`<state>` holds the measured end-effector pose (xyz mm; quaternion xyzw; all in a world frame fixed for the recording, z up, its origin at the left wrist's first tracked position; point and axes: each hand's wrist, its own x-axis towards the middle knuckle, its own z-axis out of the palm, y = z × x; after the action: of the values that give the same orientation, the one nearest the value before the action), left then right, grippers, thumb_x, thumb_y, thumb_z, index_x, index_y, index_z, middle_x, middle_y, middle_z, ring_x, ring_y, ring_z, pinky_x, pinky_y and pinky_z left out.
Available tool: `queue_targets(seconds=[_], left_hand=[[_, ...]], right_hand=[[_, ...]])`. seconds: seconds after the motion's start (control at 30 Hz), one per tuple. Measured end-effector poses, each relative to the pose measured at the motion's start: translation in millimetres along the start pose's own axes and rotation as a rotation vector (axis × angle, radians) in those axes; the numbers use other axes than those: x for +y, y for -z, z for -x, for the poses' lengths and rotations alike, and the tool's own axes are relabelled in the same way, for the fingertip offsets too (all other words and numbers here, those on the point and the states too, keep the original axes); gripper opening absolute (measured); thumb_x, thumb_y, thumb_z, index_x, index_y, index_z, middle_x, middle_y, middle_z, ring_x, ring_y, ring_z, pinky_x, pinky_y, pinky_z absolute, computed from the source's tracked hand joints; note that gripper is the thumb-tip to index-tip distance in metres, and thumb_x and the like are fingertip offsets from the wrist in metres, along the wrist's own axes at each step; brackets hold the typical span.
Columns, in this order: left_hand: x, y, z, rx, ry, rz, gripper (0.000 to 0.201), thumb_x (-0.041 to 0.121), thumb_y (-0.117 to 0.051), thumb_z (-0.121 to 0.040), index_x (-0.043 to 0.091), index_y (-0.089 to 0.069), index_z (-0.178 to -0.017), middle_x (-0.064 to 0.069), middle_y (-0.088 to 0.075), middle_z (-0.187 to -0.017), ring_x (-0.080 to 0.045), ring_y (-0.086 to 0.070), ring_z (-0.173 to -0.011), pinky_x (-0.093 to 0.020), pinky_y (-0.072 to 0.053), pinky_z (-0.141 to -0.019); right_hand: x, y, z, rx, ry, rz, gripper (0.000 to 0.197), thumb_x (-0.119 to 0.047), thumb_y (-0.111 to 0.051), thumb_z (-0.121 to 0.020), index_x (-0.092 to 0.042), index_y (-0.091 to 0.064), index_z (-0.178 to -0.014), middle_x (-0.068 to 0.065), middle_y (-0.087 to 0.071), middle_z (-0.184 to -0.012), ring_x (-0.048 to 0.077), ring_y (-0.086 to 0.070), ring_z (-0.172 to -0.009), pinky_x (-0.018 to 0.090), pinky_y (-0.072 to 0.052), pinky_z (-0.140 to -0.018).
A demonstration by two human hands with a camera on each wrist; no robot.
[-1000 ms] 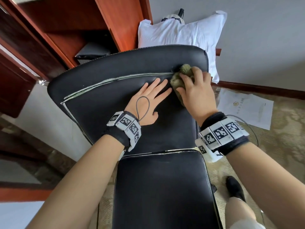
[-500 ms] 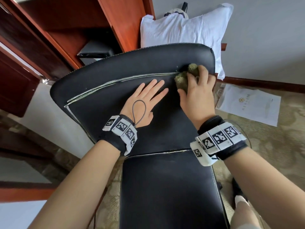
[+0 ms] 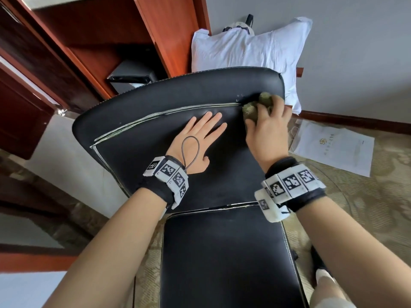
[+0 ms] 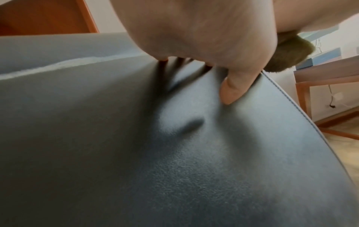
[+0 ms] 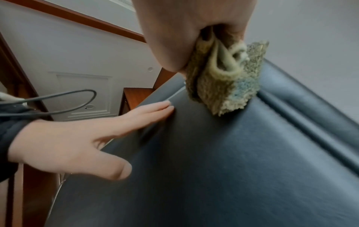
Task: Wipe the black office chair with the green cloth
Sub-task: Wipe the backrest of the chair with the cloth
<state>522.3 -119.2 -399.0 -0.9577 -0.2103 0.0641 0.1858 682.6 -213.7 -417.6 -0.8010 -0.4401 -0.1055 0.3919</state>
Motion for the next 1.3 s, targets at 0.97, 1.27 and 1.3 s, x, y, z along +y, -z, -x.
queue_targets(seconds=[0.97,1.27,1.3], left_hand=[[-101.7,3.0,20.0,0.243,0.231,0.05,0.082,0.054,-0.052,-0.082,0.025,-0.017,-0.15,-0.015,-0.014,-0.157,-0.035,-0.016,-0.143,-0.051,-0.014,-0.113],[-114.0,2.6,16.1,0.27,0.206,0.073,0.082,0.065,-0.04,-0.073,0.032,-0.026,-0.147,-0.01,-0.025,-0.153,-0.046,-0.034,-0.128,-0.058,-0.025,-0.105],[-113.8,2.2,14.9,0.27,0.204,0.074,0.084,0.066,-0.04,-0.072,0.031,-0.026,-0.147,-0.011,-0.025,-0.153,-0.046,-0.035,-0.126,-0.058,-0.026,-0.105]], right_hand=[[7.2,-35.0,13.8,0.259,0.141,0.245,0.053,-0.044,-0.044,-0.091,-0.003,-0.05,-0.125,0.028,-0.043,-0.134,0.037,-0.027,-0.121,0.057,-0.03,-0.098],[1.0,-37.8,12.8,0.232,0.084,0.021,0.046,-0.033,-0.053,-0.088,0.002,-0.059,-0.118,0.028,-0.048,-0.131,0.043,-0.044,-0.11,0.044,-0.037,-0.095],[-4.8,-39.7,9.8,0.244,0.078,0.036,0.045,-0.031,-0.052,-0.088,0.004,-0.06,-0.115,0.029,-0.05,-0.128,0.046,-0.048,-0.107,0.041,-0.033,-0.095]])
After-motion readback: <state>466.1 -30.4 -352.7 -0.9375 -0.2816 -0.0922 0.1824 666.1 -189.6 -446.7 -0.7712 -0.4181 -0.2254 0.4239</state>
